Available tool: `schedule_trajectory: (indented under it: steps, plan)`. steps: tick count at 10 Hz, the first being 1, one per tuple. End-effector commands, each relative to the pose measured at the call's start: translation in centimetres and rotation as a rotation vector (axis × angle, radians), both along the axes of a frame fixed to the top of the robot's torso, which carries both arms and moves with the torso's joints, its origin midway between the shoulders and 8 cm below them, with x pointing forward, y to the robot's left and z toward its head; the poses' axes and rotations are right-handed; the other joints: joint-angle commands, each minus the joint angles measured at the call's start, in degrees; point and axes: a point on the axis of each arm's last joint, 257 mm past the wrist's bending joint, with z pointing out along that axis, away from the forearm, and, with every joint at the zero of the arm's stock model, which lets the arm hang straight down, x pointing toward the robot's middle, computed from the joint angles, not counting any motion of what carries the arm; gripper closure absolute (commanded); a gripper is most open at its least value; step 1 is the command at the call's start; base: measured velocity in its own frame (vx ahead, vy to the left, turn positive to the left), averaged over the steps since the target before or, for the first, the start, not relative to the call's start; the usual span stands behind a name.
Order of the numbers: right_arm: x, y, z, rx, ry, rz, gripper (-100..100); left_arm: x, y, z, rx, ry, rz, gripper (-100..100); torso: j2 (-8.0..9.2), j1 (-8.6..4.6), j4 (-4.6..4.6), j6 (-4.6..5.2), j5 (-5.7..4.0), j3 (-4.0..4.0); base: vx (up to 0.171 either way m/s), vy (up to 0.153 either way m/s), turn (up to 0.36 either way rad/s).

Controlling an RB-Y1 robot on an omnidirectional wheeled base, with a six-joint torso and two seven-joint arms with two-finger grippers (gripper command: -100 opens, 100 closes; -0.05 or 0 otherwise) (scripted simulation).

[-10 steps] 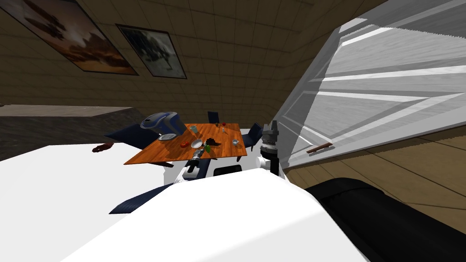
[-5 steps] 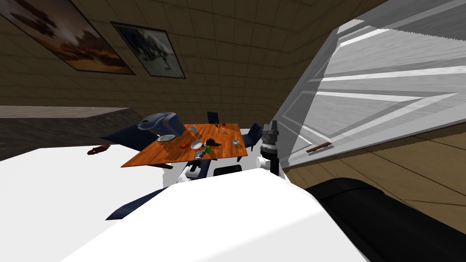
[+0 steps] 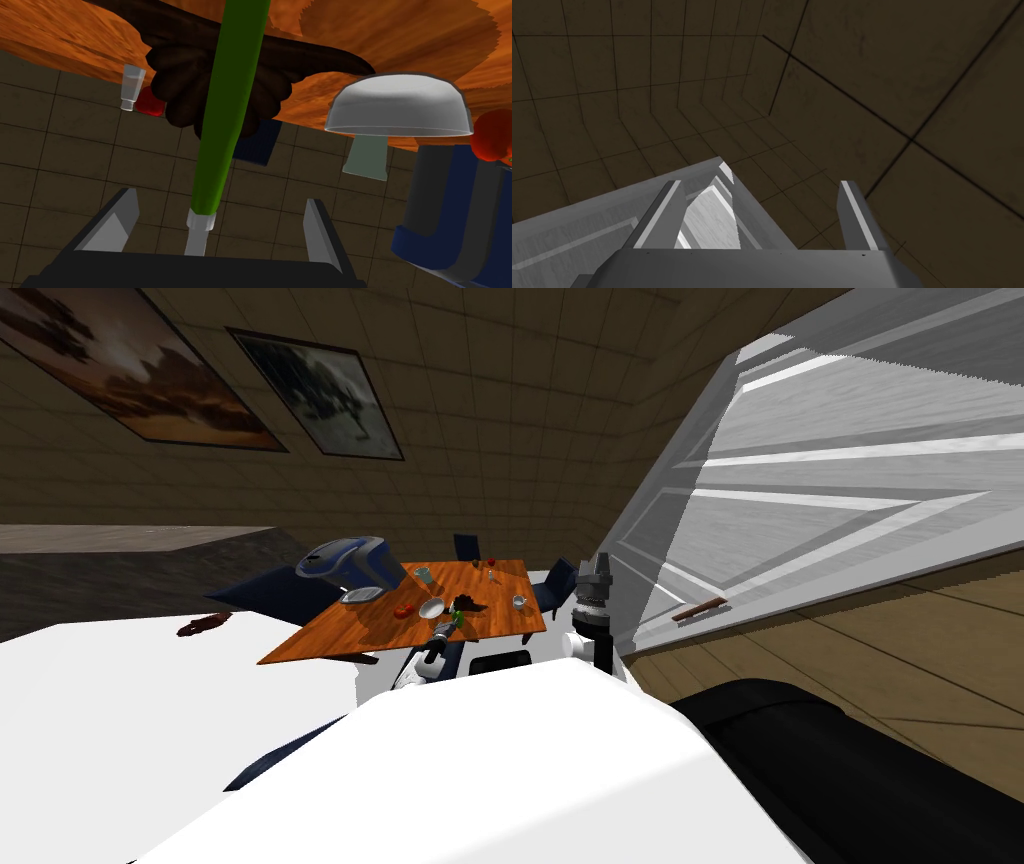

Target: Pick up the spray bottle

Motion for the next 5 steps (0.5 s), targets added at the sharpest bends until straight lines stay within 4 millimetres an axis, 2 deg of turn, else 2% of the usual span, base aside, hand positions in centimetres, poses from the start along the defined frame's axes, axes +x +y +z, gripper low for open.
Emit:
schedule_trajectory:
  steps: [1,3,5]
  plan:
    - [0.0,0.0,0.0,0.000,0.000,0.000,0,-0.1,-0.1,-0.6,0.013,0.016,-0.011,-100,0.00,0.00,0.00,0.00,0.00,0.00,0.013,0.023,-0.020]
    - [0.0,0.0,0.0,0.000,0.000,0.000,0,-0.4,-0.9,-2.1,0.056,0.058,-0.048,-100,0.01,-0.04,0.00,0.00,-0.01,0.01,0.024,0.031,-0.042]
    - [0.0,0.0,0.0,0.000,0.000,0.000,0,-0.9,-2.2,-4.1,0.113,0.115,-0.106,-100,-0.07,0.09,-0.01,0.00,0.01,-0.04,0.044,0.068,-0.075]
